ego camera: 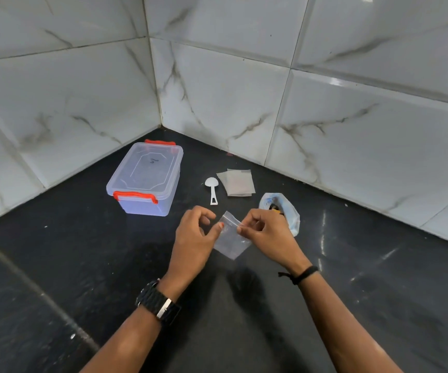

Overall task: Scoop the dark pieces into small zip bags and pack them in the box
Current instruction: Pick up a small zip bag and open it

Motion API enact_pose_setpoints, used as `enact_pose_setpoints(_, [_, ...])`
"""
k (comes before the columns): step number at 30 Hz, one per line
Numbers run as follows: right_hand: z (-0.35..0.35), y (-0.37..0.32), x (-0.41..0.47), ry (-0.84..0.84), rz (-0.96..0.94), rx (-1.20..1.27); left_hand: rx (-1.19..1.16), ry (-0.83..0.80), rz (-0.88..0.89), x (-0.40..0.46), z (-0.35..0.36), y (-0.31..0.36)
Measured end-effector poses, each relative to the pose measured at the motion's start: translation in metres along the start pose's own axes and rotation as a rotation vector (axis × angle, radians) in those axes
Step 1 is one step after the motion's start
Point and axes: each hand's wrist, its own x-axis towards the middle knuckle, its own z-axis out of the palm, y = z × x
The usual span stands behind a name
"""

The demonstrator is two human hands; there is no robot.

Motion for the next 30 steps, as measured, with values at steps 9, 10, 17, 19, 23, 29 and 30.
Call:
enact_pose_setpoints(9, [0.003,-0.002,-0.017,0.123,-0.083,0.091,-0.465,-0.028,-0.154,-0.024,0.035,0.025])
enact_pose_setpoints(10, [0.002,-0.002,-0.02,0.12,-0.1,0.1,-0.497,-0.016,-0.168,-0.024,0.037,0.026])
enact_pose_setpoints(17, [-0.014,0.001,-0.036,0.108,-0.126,0.096,-0.609,-0.044,-0.216,-0.027,0.039,0.037])
enact_pose_setpoints(19, [-0.018,0.003,-0.04,0.128,-0.121,0.099,-0.634,-0.067,-0.223,-0.029,0.041,0.04])
enact_pose_setpoints(23, [-0.023,0.009,-0.044,0.173,-0.097,0.146,-0.694,-0.116,-0.217,-0.033,0.043,0.047])
enact_pose_setpoints(29, [-0.027,0.006,-0.046,0.136,-0.012,0.335,-0.691,-0.146,-0.22,-0.036,0.038,0.05])
enact_pose_setpoints(30, [-0.027,0.006,-0.046,0.131,-0.004,0.331,-0.669,-0.145,-0.22,-0.036,0.037,0.05])
